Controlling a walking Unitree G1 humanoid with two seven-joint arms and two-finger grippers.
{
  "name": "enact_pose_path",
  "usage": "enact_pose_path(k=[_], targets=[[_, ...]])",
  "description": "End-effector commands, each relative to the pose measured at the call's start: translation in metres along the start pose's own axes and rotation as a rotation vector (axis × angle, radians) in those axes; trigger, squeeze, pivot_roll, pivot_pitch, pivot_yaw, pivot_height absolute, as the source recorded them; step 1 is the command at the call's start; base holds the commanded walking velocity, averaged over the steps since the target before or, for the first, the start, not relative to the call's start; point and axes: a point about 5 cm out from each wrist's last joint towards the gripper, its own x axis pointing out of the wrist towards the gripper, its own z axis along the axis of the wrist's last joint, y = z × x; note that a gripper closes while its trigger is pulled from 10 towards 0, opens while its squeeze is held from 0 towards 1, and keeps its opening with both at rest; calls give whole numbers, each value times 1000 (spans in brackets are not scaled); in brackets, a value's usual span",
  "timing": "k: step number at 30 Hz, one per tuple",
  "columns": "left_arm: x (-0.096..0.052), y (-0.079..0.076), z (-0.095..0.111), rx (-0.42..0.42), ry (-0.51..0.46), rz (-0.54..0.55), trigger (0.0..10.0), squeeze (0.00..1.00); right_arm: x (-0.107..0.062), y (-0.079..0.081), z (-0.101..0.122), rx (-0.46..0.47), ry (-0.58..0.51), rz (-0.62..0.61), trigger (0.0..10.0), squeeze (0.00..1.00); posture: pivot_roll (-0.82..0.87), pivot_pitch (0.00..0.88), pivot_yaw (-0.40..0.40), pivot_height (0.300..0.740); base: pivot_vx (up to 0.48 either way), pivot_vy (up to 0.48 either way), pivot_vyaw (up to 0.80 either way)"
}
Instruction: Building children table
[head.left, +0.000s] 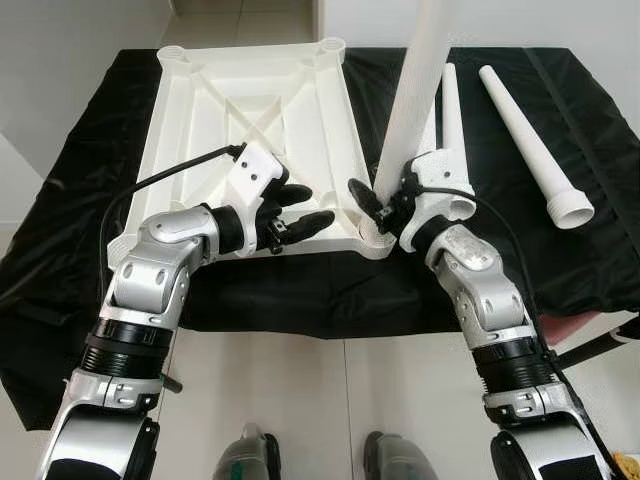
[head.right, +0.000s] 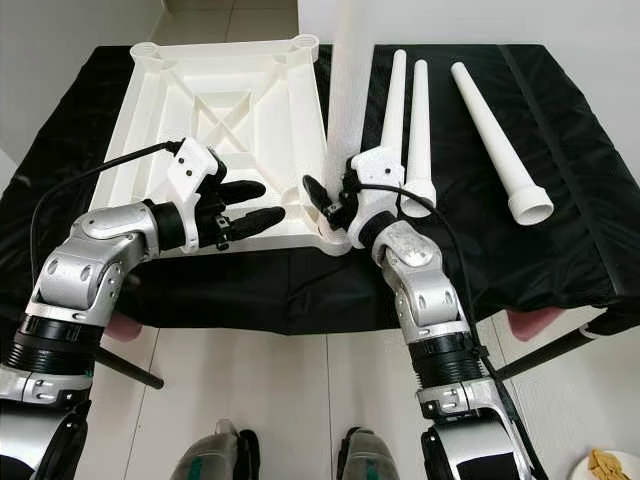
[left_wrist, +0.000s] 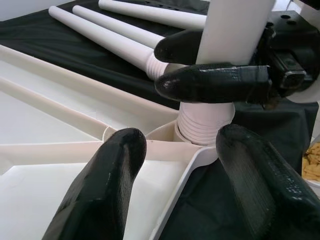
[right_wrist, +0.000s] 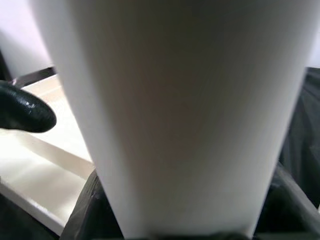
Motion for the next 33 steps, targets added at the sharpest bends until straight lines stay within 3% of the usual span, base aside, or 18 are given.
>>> enact_pose_path(k=[1,8,18,33], targets=[[-5,6,-2,-4,12,124,10000,0,-5,10,-16,-5,68,65,10000,0,4,101,41,740,0,0,0],[-6,7,-2,-3,13,129,10000,0,-11,17,-19,-28,72,132,10000,0,4,92,39,740,0,0,0],[-7,8,-1,-3,12,132,10000,0,-8,4,-25,135,111,55,10000,0,3,82,40,740,0,0,0],[-8,9,-1,-3,13,139,10000,0,-7,-11,-39,261,191,-66,10000,0,6,79,40,740,0,0,0]])
